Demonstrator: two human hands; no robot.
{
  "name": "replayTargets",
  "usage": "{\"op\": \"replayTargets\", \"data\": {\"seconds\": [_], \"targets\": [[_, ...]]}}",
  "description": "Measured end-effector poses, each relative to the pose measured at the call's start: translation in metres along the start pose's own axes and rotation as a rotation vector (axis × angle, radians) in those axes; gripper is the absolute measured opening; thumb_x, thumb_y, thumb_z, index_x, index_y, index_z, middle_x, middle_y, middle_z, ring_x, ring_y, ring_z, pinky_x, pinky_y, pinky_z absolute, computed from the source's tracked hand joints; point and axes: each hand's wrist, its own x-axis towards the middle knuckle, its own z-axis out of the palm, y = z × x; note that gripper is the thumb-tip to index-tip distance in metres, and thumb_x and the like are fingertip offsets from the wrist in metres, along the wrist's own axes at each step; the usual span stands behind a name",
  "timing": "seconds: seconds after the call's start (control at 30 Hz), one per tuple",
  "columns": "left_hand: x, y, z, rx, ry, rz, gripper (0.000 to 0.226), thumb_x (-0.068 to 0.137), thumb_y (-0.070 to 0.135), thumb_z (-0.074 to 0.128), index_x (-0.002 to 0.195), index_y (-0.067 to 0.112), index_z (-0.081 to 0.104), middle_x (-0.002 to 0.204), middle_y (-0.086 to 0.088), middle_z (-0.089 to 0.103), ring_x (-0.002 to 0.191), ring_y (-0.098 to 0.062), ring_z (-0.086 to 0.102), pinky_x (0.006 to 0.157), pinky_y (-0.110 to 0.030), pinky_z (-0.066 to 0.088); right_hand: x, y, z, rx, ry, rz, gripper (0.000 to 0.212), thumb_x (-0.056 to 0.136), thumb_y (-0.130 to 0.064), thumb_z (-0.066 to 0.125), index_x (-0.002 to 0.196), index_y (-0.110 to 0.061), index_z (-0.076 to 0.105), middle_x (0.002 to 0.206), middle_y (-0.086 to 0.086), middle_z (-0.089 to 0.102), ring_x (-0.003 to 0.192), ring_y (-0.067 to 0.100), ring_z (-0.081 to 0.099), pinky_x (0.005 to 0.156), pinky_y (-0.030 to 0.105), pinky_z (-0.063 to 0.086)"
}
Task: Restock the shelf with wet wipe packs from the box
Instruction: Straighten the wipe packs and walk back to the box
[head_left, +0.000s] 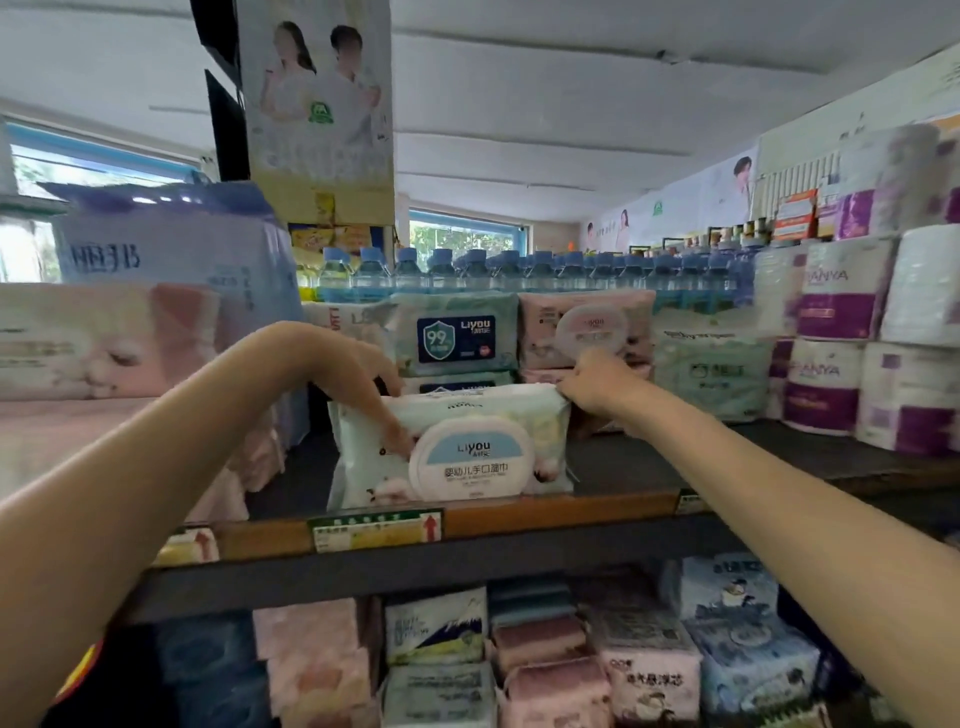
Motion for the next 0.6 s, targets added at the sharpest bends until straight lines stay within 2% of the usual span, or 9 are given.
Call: {"op": "replayTargets", "data": {"seconds": [0.07, 0.13, 0.17, 0.23, 0.3, 0.33, 0.37, 0.43, 0.6], "targets": [[0.001, 0.012, -0.003, -0.009, 0.041, 0.081, 0.072, 0.079, 0.056, 0.058, 0.14, 0.025, 0.036, 0.148, 0.002, 0.033, 0.135, -0.018, 0.033, 0.112, -0.036, 0.027, -0.006, 0.003, 0.0, 0.054, 0.006, 0.011, 0.032, 0.09, 0.0, 0.045, 0.059, -0.008, 0.039, 0.056, 0.01, 0.045, 0.045, 0.02, 0.048, 0.033, 0.013, 0.039], [0.004, 0.039, -0.003, -0.064, 0.092, 0.209, 0.066, 0.082, 0.053, 0.056, 0.138, 0.021, 0.04, 0.147, 0.0, 0.037, 0.134, -0.019, 0.036, 0.11, -0.036, 0.03, -0.013, 0.005, -0.006, 0.128, -0.05, 0.024, 0.018, 0.091, -0.004, 0.046, 0.074, -0.003, 0.05, 0.071, 0.014, 0.057, 0.052, 0.022, 0.057, 0.038, 0.019, 0.048], [0.008, 0.056, 0.0, -0.091, 0.151, 0.283, 0.059, 0.085, 0.048, 0.056, 0.134, 0.017, 0.046, 0.142, -0.001, 0.045, 0.128, -0.018, 0.043, 0.104, -0.032, 0.035, -0.021, 0.005, -0.012, 0.149, -0.073, 0.029, 0.011, 0.092, -0.007, 0.047, 0.087, 0.0, 0.054, 0.081, 0.017, 0.061, 0.057, 0.023, 0.06, 0.04, 0.021, 0.05], [0.015, 0.095, 0.007, -0.108, 0.363, 0.433, 0.044, 0.089, 0.038, 0.056, 0.125, 0.013, 0.057, 0.129, -0.003, 0.057, 0.114, -0.016, 0.054, 0.089, -0.022, 0.039, -0.033, 0.011, -0.029, 0.161, -0.066, 0.061, 0.022, 0.094, -0.013, 0.048, 0.107, 0.004, 0.054, 0.085, 0.018, 0.065, 0.059, 0.023, 0.062, 0.046, 0.025, 0.054], [0.021, 0.143, 0.015, -0.148, 0.58, 0.588, 0.032, 0.089, 0.03, 0.055, 0.115, 0.013, 0.064, 0.119, -0.003, 0.063, 0.099, -0.013, 0.059, 0.079, -0.013, 0.042, -0.055, 0.029, -0.058, 0.148, 0.025, 0.065, 0.026, 0.096, -0.015, 0.045, 0.107, 0.007, 0.054, 0.076, 0.015, 0.065, 0.057, 0.022, 0.063, 0.056, 0.03, 0.056], [0.022, 0.165, 0.02, -0.191, 0.659, 0.659, 0.028, 0.089, 0.028, 0.055, 0.11, 0.013, 0.067, 0.113, -0.003, 0.066, 0.094, -0.013, 0.061, 0.078, -0.013, 0.046, -0.067, 0.041, -0.074, 0.101, 0.075, 0.052, 0.027, 0.096, -0.017, 0.044, 0.104, 0.006, 0.056, 0.075, 0.014, 0.066, 0.057, 0.023, 0.063, 0.058, 0.032, 0.057], [0.021, 0.18, 0.025, -0.243, 0.711, 0.703, 0.026, 0.087, 0.027, 0.054, 0.107, 0.015, 0.067, 0.108, -0.003, 0.068, 0.092, -0.015, 0.063, 0.081, -0.021, 0.051, -0.079, 0.048, -0.087, 0.037, 0.11, 0.044, 0.026, 0.096, -0.018, 0.045, 0.099, 0.003, 0.059, 0.076, 0.014, 0.068, 0.056, 0.022, 0.064, 0.056, 0.03, 0.057], [0.017, 0.237, 0.044, -0.319, 0.707, 0.846, 0.024, 0.086, 0.029, 0.055, 0.103, 0.017, 0.068, 0.105, -0.002, 0.069, 0.096, -0.02, 0.063, 0.087, -0.038, 0.051, -0.125, 0.089, -0.115, -0.095, 0.194, 0.136, 0.023, 0.095, -0.015, 0.044, 0.095, 0.001, 0.061, 0.081, 0.014, 0.071, 0.057, 0.021, 0.066, 0.049, 0.028, 0.056], [-0.04, 0.401, 0.133, -0.289, 0.301, 1.205, 0.021, 0.088, 0.023, 0.057, 0.103, 0.012, 0.066, 0.105, -0.006, 0.068, 0.097, -0.024, 0.061, 0.084, -0.035, 0.049, -0.305, 0.222, -0.178, -0.169, 0.176, 0.623, 0.025, 0.096, -0.013, 0.043, 0.102, 0.005, 0.06, 0.095, 0.024, 0.069, 0.074, 0.033, 0.068, 0.065, 0.038, 0.058]]}}
